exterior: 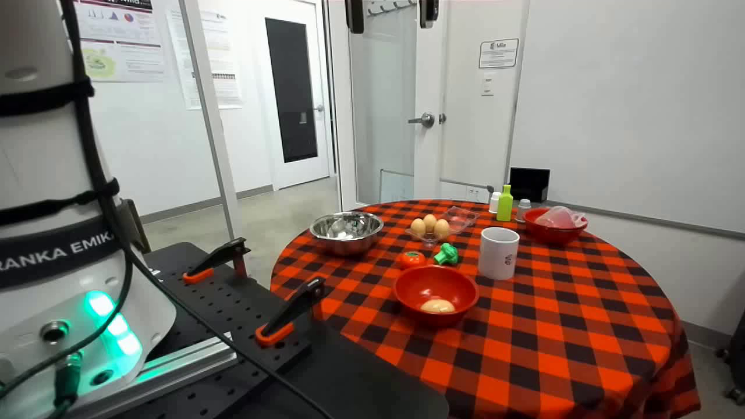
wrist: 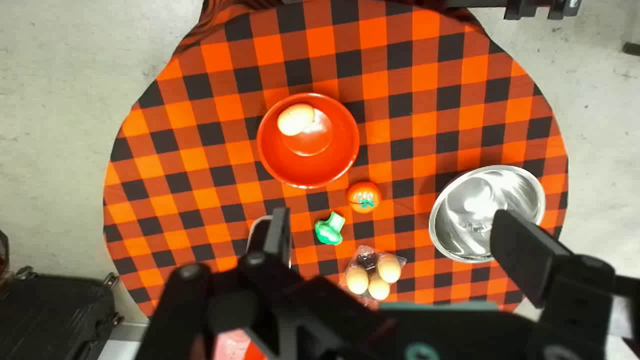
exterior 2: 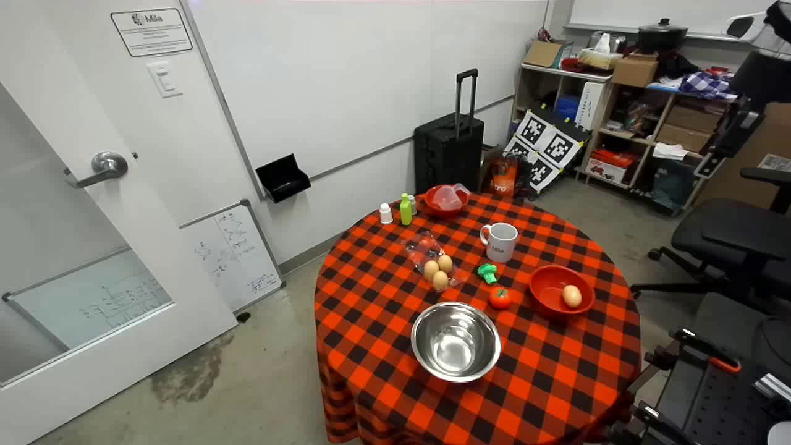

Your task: Remove the egg from the orange bowl and put it on the table

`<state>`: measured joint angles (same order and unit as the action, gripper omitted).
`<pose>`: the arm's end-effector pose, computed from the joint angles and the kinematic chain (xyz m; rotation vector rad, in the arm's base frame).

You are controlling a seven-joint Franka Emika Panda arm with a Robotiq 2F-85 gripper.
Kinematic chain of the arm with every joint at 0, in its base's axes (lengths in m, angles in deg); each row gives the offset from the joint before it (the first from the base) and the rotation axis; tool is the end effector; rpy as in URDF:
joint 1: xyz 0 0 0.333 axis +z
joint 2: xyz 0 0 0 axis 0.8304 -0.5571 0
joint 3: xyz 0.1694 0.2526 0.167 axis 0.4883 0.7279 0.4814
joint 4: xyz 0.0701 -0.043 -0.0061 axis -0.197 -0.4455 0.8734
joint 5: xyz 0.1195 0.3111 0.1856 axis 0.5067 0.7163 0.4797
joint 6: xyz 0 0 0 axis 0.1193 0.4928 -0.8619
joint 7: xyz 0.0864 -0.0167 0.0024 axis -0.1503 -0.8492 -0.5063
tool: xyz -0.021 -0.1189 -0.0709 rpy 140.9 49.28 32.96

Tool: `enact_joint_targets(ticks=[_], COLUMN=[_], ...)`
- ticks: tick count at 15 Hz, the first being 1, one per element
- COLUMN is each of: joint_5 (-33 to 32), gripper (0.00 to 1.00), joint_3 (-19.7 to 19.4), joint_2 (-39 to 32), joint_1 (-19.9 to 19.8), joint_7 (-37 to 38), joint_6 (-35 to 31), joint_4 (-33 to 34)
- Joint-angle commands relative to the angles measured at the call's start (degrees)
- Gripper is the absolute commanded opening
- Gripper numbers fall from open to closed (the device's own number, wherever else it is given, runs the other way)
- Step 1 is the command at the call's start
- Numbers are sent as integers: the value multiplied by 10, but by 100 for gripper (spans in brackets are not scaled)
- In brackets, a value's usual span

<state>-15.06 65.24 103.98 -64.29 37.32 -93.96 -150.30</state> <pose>0.2709 -0.1642 0.4586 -3.1042 -0.1674 -0.1918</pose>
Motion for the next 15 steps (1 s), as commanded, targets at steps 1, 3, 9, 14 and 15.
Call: enact_joint_targets(ticks=[1,3,9,14,15], joint_5=[3,10,54,102,113], gripper=[100,100,100,100,100], joint_3=[3,0,-4,0,2], joint_2=[-1,-12,-104,-198,-216], joint_1=[-3,-2,8,1,1], joint_7=[-2,3,25,52,60], joint_6=[1,-10,-93,-190,-213], joint_4=[1,0,-8,-21,-24])
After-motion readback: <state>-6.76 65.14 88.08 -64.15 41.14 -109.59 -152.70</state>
